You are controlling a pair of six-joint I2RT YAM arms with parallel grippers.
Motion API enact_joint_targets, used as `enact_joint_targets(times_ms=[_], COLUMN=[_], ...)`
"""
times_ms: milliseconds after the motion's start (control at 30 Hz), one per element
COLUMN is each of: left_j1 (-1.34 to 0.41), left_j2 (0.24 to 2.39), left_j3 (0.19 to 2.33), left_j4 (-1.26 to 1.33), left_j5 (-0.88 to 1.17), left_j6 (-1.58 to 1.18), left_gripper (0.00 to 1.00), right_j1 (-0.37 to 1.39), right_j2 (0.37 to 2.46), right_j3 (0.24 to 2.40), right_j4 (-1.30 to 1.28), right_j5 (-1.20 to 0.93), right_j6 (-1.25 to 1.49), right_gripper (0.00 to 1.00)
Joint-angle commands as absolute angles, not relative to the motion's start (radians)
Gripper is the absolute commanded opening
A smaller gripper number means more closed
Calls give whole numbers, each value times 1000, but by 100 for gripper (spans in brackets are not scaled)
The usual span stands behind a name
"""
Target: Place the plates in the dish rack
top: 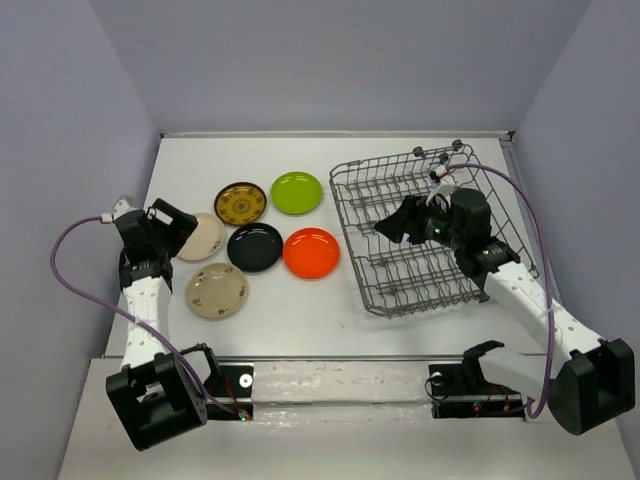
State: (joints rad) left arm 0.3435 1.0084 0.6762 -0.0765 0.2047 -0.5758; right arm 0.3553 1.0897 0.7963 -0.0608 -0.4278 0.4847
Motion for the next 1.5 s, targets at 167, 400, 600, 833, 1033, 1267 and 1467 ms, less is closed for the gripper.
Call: enact_joint_targets(times_ms=[167,400,600,833,1033,1267,1467], left_j1=[373,373,373,373,374,391,391], left_j2=[1066,1127,1258,1386,1422,1385,1123], left_j3=[595,508,472,479,495,496,540], left_j4=[72,161,234,328,351,351,278], left_j5=[57,-87,-90,-92,-123,-98,-77], left_j6=[-719,-781,-830,-857,-858,-864,-810], left_gripper=[91,67,66,49,28,6,6], right_j1=[362,362,362,362,362,362,371], right_j2=[1040,1028,1034,1049,1054,1071,1132], right_j3=[764,753,749,749,752,759,796], right_j4=[-25,-23,-18,-17,-17,-25,-12], right_j5=[-414,-411,-414,-426,-422,-437,-514], right_j6=[451,446,446,446,445,446,468], right_gripper=[74,74,74,74,74,75,85])
